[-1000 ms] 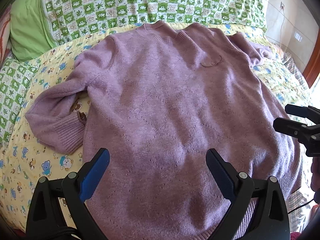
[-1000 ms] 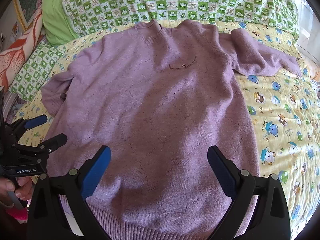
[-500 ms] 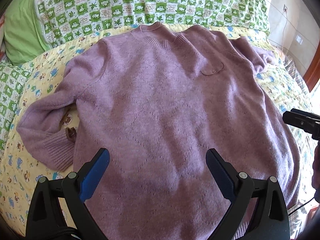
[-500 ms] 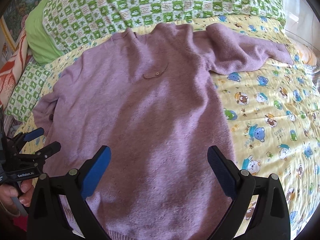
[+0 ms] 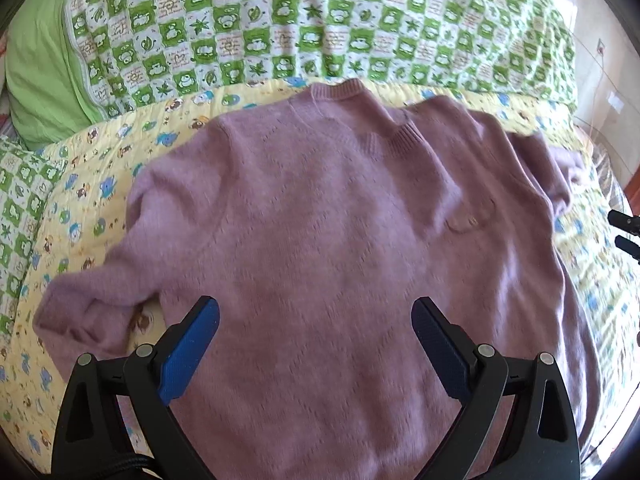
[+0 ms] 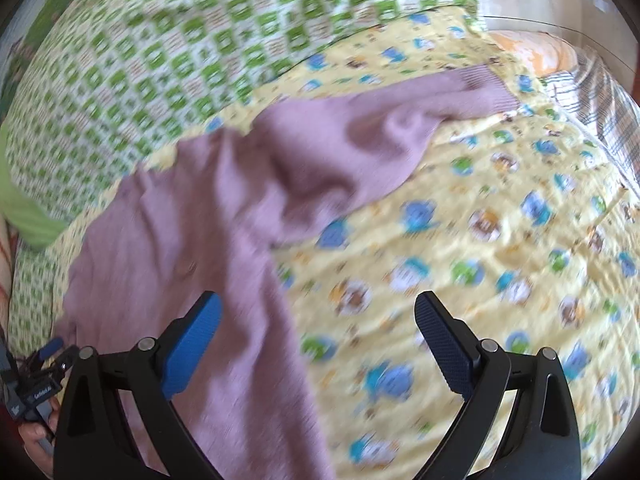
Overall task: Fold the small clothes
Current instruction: 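Grasp the sweater's sleeve cuff with the right gripper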
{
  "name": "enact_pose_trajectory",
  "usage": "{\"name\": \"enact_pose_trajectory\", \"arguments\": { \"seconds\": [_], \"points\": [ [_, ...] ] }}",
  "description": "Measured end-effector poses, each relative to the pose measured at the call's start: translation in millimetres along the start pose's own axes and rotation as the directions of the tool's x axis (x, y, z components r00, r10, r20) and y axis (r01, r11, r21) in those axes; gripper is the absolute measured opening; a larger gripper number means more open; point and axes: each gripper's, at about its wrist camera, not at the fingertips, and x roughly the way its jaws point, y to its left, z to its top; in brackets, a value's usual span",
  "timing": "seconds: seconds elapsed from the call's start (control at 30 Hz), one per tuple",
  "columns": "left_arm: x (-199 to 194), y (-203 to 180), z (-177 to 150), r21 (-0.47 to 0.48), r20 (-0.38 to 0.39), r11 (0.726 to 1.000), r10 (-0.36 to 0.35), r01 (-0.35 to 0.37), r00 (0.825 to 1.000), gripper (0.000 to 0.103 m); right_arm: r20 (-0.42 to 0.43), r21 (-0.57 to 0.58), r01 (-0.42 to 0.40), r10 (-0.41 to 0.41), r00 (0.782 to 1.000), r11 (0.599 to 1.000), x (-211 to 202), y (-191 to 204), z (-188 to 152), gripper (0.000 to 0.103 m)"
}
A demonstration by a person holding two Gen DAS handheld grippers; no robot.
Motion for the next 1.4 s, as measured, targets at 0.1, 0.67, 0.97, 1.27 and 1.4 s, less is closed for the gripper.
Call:
{"name": "enact_pose_trajectory", "arguments": {
  "seconds": [0.1,0.67,0.97,1.27,1.4],
  "points": [
    [10.4,6.4,16.7,-0.027,0.001,1.0,0.006,-0.006,1.0,0.097,0.034,0.075,0.022,-0.025,0.999,0.997,8.0,-25.8,31.5,0.097],
    [89.9,18.3,75.2,-0.136,-0.06,0.991,0.009,-0.017,0.998,0.097,0.063,0.419,0.023,-0.054,0.997,0.907,105.6,-156.0,147.6,0.071],
    [109.9,33.7,74.1,-0.168,-0.101,0.984,0.04,-0.057,0.994,0.097,0.186,0.421,0.119,-0.214,0.959,0.899,71.8,-181.5,168.7,0.01],
    [90.3,42.8,56.6,-0.185,-0.099,0.982,0.023,-0.041,0.995,0.097,0.41,0.305,0.046,-0.174,0.895,0.951,-19.0,-116.6,175.8,0.01],
    [71.5,54.8,44.4,-0.221,-0.093,0.975,0.008,-0.028,0.996,0.097,0.415,0.093,-0.163,0.111,0.903,0.982,-18.5,-9.4,149.5,0.01]
  ]
}}
